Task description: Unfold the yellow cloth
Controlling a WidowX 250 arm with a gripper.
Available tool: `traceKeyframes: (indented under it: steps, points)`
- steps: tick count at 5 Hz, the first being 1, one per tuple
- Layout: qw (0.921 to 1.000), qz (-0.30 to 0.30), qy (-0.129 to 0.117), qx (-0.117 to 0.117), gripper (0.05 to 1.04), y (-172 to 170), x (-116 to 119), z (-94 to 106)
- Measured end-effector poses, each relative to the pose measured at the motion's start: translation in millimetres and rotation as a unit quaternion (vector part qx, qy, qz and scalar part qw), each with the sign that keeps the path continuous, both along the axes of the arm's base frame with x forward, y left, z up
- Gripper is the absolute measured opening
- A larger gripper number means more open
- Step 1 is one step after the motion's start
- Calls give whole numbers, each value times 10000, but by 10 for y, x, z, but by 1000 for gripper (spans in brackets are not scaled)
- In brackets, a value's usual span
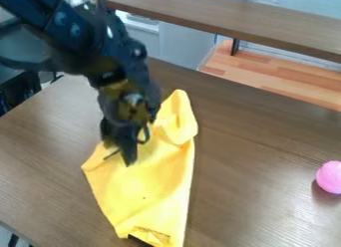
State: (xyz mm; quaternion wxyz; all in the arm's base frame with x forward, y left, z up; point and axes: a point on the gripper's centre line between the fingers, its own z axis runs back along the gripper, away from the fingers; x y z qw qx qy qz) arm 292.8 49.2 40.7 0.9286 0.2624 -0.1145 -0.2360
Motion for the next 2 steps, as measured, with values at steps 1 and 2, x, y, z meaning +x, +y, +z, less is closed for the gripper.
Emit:
traceKeyframes:
  steps: [1, 2]
  points:
    - [9985, 180, 221, -464, 49, -61, 32, 150]
    - [9921, 490, 428, -1074, 49, -161, 155, 336]
